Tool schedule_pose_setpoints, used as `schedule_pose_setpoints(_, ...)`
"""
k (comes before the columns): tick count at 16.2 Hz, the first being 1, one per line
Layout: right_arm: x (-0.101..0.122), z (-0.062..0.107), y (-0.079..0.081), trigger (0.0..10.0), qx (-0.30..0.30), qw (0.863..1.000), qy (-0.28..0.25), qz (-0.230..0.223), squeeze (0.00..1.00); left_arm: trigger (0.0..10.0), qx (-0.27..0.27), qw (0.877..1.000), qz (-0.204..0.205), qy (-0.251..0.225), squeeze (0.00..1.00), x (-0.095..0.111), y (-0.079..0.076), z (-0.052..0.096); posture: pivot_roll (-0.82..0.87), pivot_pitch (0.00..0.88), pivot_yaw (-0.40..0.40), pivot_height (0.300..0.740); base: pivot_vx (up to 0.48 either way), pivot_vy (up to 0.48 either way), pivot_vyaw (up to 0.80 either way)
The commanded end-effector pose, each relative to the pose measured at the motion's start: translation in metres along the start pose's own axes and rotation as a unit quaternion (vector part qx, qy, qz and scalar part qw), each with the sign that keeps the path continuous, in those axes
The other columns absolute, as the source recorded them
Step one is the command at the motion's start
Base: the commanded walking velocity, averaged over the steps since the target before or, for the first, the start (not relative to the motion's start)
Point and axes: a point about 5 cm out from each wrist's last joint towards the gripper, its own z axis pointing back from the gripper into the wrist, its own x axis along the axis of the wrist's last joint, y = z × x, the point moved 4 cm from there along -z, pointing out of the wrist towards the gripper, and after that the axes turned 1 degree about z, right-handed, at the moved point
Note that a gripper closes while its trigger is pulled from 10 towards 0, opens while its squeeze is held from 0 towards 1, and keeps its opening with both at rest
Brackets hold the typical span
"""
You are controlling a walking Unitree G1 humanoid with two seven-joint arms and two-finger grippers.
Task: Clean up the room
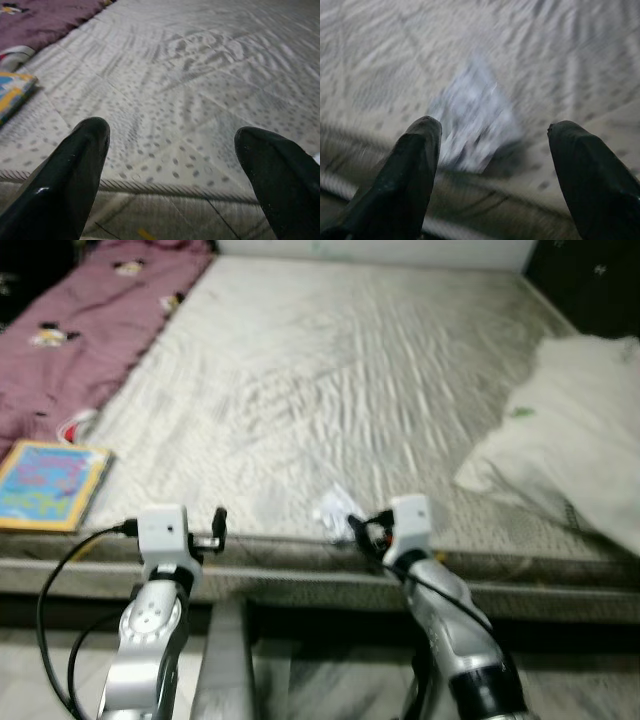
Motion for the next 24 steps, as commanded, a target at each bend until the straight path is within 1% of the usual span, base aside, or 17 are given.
schedule_pose_setpoints(1, 0.001, -0.006, 0.007, 10.0, 0.022, 1.000, 0.007, 0.014, 0.00, 10.0, 0.003, 1.000, -0.007, -0.001, 0.00, 0.003, 0.001, 0.004, 0.11, 0.095, -0.027, 0.484, 0.000, 0.000, 0.00)
schedule_pose_setpoints(3, 0.009, -0.019, 0.012, 10.0, 0.031, 0.999, -0.006, 0.020, 0.00, 10.0, 0.016, 1.000, -0.011, 0.000, 0.00, 0.005, 0.007, 0.011, 0.15, 0.103, -0.038, 0.484, 0.000, 0.000, 0.00)
schedule_pose_setpoints(5, 0.023, -0.032, 0.018, 10.0, 0.034, 0.999, -0.026, 0.023, 0.00, 10.0, 0.028, 0.999, -0.019, -0.004, 0.00, 0.008, 0.013, 0.018, 0.19, 0.108, -0.052, 0.484, 0.000, 0.000, 0.00)
schedule_pose_setpoints(7, 0.040, -0.040, 0.016, 10.0, 0.020, 0.998, -0.054, 0.025, 0.00, 10.0, 0.040, 0.999, -0.023, -0.004, 0.00, 0.010, 0.018, 0.025, 0.22, 0.113, -0.061, 0.484, 0.000, 0.000, 0.00)
schedule_pose_setpoints(8, 0.050, -0.046, 0.014, 10.0, 0.008, 0.997, -0.066, 0.027, 0.00, 10.0, 0.050, 0.998, -0.026, -0.003, 0.00, 0.011, 0.022, 0.030, 0.23, 0.114, -0.067, 0.484, 0.000, 0.000, 0.00)
schedule_pose_setpoints(10, 0.057, -0.052, 0.015, 10.0, 0.000, 0.997, -0.071, 0.022, 0.00, 10.0, 0.059, 0.998, -0.031, -0.002, 0.00, 0.010, 0.024, 0.036, 0.27, 0.117, -0.078, 0.484, 0.000, 0.000, 0.00)
schedule_pose_setpoints(12, 0.060, -0.060, 0.020, 10.0, -0.012, 0.997, -0.066, 0.030, 0.00, 10.0, 0.062, 0.997, -0.046, -0.003, 0.00, 0.012, 0.023, 0.041, 0.29, 0.123, -0.086, 0.484, 0.000, 0.000, 0.00)
schedule_pose_setpoints(13, 0.062, -0.065, 0.025, 10.0, -0.014, 0.997, -0.063, 0.034, 0.00, 10.0, 0.062, 0.997, -0.044, -0.003, 0.00, 0.013, 0.022, 0.043, 0.31, 0.127, -0.093, 0.484, 0.000, 0.000, 0.00)
schedule_pose_setpoints(14, 0.059, -0.069, 0.031, 10.0, -0.015, 0.998, -0.045, 0.044, 0.00, 10.0, 0.064, 0.997, -0.042, -0.003, 0.00, 0.015, 0.022, 0.045, 0.32, 0.135, -0.105, 0.484, 0.000, 0.000, 0.00)
schedule_pose_setpoints(16, 0.050, -0.072, 0.031, 10.0, -0.028, 0.998, -0.017, 0.051, 0.00, 10.0, 0.071, 0.997, -0.040, 0.000, 0.00, 0.015, 0.024, 0.050, 0.34, 0.140, -0.114, 0.484, 0.000, 0.000, 0.00)
schedule_pose_setpoints(17, 0.038, -0.072, 0.026, 10.0, -0.044, 0.998, 0.011, 0.054, 0.00, 10.0, 0.078, 0.996, -0.039, 0.005, 0.00, 0.012, 0.026, 0.053, 0.34, 0.141, -0.117, 0.484, 0.000, 0.000, 0.00)
schedule_pose_setpoints(18, 0.030, -0.070, 0.021, 2.0, -0.059, 0.997, 0.030, 0.033, 0.00, 10.0, 0.079, 0.996, -0.039, 0.008, 0.00, 0.011, 0.026, 0.055, 0.34, 0.141, -0.119, 0.484, 0.000, 0.000, 0.00)
schedule_pose_setpoints(19, 0.023, -0.069, 0.018, 0.0, -0.066, 0.996, 0.046, 0.029, 0.00, 10.0, 0.079, 0.996, -0.038, 0.010, 0.00, 0.010, 0.025, 0.055, 0.33, 0.139, -0.119, 0.484, 0.000, 0.000, 0.00)
schedule_pose_setpoints(21, 0.016, -0.068, 0.021, 0.0, -0.056, 0.996, 0.056, 0.049, 0.00, 10.0, 0.078, 0.996, -0.036, 0.012, 0.00, 0.010, 0.024, 0.052, 0.33, 0.134, -0.117, 0.484, 0.000, 0.000, 0.00)
schedule_pose_setpoints(22, 0.015, -0.068, 0.023, 0.0, -0.052, 0.996, 0.055, 0.049, 0.00, 10.0, 0.077, 0.996, -0.037, 0.011, 0.00, 0.010, 0.024, 0.051, 0.33, 0.134, -0.117, 0.484, 0.000, 0.000, 0.00)
schedule_pose_setpoints(23, 0.014, -0.068, 0.025, 0.0, -0.046, 0.996, 0.055, 0.061, 0.00, 10.0, 0.075, 0.996, -0.036, 0.010, 0.00, 0.010, 0.023, 0.050, 0.32, 0.124, -0.115, 0.484, 0.000, 0.000, 0.00)
schedule_pose_setpoints(24, 0.010, -0.067, 0.027, 0.0, -0.042, 0.996, 0.059, 0.058, 0.00, 10.0, 0.073, 0.997, -0.036, 0.009, 0.00, 0.010, 0.022, 0.048, 0.32, 0.119, -0.115, 0.484, 0.000, 0.000, 0.00)
